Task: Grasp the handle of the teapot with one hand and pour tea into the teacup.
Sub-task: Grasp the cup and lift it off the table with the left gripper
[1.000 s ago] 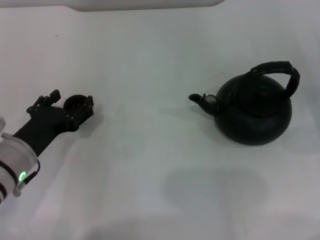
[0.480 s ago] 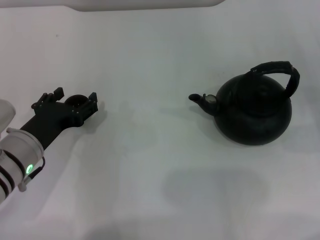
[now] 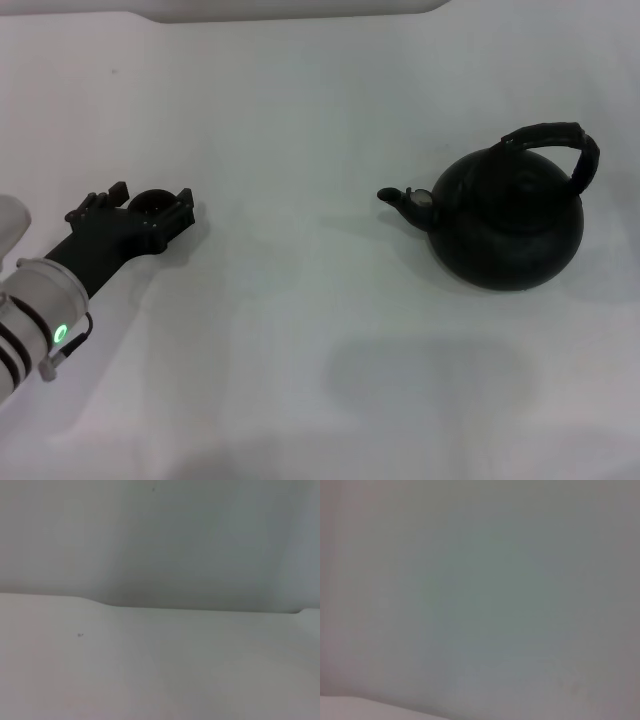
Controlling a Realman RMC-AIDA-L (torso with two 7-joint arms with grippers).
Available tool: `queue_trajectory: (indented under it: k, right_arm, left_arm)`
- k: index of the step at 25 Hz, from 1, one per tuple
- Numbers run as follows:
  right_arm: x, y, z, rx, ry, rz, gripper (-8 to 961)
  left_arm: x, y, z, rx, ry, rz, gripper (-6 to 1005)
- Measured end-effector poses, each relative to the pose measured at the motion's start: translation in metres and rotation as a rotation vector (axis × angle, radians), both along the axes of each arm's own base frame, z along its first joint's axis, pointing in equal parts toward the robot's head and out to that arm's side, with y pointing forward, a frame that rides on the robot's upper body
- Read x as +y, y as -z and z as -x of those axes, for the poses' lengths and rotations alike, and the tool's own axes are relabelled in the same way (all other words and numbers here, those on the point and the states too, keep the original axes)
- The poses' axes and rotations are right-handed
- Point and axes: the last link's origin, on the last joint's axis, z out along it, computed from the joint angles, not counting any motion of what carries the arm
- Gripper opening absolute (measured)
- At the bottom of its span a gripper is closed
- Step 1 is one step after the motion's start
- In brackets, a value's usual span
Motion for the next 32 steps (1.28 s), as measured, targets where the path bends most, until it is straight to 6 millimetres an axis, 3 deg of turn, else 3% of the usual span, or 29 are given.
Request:
queue_trajectory:
  k: [32]
  right_arm:
    - [0.0001, -0.004, -0.0023, -0.008, 0.005, -0.003, 793]
  left_arm:
    - [0.0053, 0.0095, 0.0048, -0.009, -0.047, 0.04, 885]
